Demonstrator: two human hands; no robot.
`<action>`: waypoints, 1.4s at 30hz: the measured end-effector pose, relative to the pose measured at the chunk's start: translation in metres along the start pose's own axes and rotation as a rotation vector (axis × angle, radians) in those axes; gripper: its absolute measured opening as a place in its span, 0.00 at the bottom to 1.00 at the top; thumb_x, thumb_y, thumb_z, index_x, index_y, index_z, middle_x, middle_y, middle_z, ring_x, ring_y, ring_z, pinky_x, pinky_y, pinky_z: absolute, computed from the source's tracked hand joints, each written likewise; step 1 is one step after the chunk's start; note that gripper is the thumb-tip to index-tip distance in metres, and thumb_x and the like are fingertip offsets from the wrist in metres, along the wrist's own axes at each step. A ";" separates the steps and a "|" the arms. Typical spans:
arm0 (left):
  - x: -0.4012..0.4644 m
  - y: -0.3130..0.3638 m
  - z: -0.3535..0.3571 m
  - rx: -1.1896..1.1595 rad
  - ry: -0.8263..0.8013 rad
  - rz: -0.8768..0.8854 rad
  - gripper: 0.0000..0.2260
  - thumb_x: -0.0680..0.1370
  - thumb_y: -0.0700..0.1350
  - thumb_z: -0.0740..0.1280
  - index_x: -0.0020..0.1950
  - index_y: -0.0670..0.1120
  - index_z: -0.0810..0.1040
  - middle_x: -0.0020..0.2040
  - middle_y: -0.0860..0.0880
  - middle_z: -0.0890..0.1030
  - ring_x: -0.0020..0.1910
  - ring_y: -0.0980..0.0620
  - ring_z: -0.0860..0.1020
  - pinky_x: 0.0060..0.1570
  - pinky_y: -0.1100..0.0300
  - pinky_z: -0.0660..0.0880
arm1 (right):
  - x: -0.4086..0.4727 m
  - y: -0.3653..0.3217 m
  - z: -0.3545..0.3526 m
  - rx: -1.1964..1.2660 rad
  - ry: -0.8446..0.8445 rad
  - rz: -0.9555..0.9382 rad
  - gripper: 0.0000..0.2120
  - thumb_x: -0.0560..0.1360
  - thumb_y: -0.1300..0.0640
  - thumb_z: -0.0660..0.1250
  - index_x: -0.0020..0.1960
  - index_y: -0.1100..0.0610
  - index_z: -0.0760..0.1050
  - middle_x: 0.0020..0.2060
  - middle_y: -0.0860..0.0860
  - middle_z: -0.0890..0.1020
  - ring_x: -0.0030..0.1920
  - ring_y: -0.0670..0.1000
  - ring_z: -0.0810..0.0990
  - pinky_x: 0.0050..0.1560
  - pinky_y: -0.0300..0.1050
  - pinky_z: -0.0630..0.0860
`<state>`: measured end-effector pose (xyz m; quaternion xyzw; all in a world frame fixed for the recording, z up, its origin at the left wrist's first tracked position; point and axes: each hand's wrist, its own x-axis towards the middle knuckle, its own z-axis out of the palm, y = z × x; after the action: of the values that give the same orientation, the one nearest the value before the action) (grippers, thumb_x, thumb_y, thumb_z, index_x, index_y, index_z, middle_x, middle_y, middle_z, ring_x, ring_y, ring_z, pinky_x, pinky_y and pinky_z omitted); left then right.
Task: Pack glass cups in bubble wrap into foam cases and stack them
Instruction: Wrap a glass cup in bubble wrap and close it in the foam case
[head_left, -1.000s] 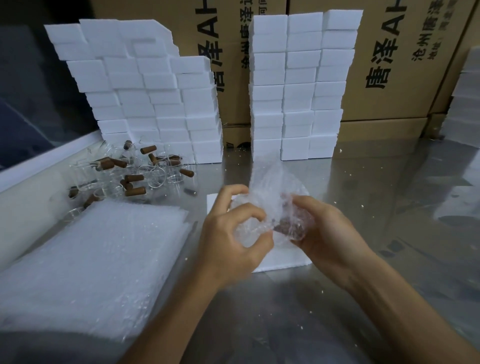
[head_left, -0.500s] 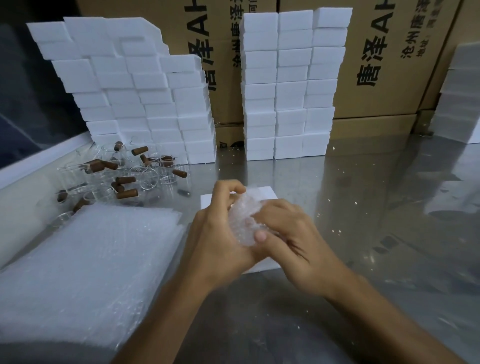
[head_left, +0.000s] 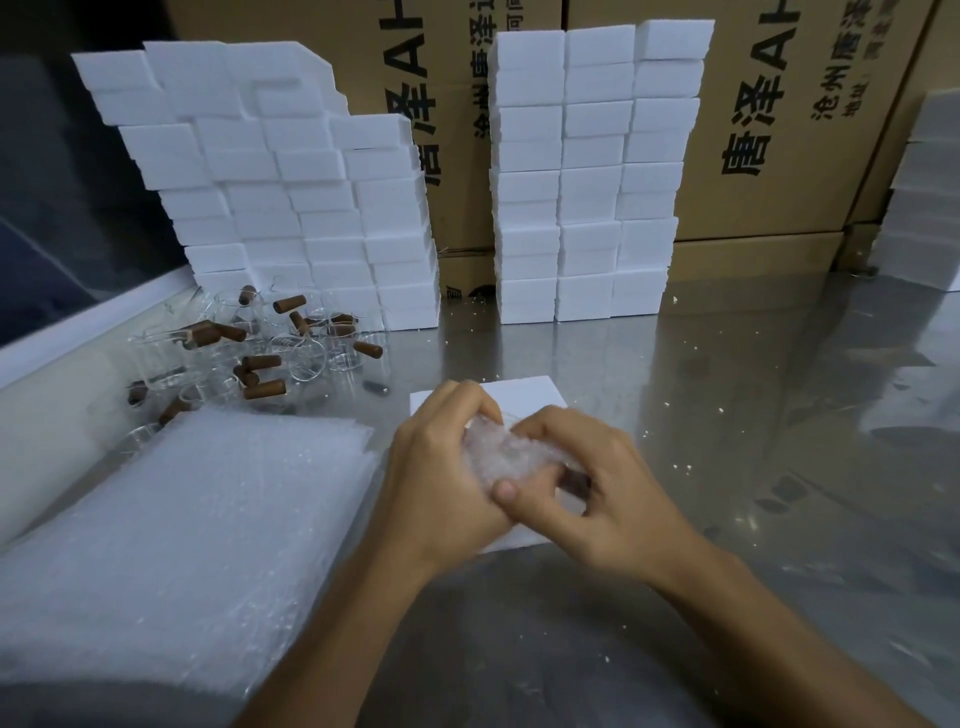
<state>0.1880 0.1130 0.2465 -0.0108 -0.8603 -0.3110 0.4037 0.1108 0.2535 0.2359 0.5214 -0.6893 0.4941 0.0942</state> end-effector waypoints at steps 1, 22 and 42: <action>0.001 -0.001 -0.001 -0.039 0.020 -0.079 0.21 0.61 0.58 0.74 0.40 0.44 0.74 0.38 0.49 0.76 0.37 0.48 0.75 0.34 0.51 0.74 | -0.001 0.000 -0.003 0.023 -0.015 -0.001 0.19 0.70 0.40 0.73 0.52 0.52 0.76 0.43 0.44 0.77 0.43 0.49 0.77 0.39 0.40 0.72; 0.006 -0.006 -0.012 -1.098 -0.389 -0.626 0.22 0.60 0.54 0.81 0.49 0.43 0.86 0.44 0.42 0.81 0.36 0.49 0.78 0.29 0.60 0.79 | 0.003 -0.007 -0.021 0.956 -0.133 0.586 0.21 0.59 0.57 0.75 0.52 0.60 0.82 0.46 0.57 0.83 0.48 0.53 0.82 0.48 0.41 0.79; 0.006 -0.005 -0.007 -1.090 -0.192 -0.565 0.25 0.59 0.48 0.74 0.53 0.41 0.75 0.41 0.46 0.82 0.37 0.49 0.79 0.25 0.60 0.74 | 0.006 -0.006 -0.017 1.095 0.169 0.632 0.33 0.61 0.63 0.78 0.65 0.64 0.74 0.60 0.62 0.81 0.58 0.59 0.83 0.53 0.47 0.82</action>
<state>0.1869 0.1038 0.2515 -0.0153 -0.5800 -0.7980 0.1630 0.1063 0.2631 0.2512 0.2247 -0.4477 0.8182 -0.2821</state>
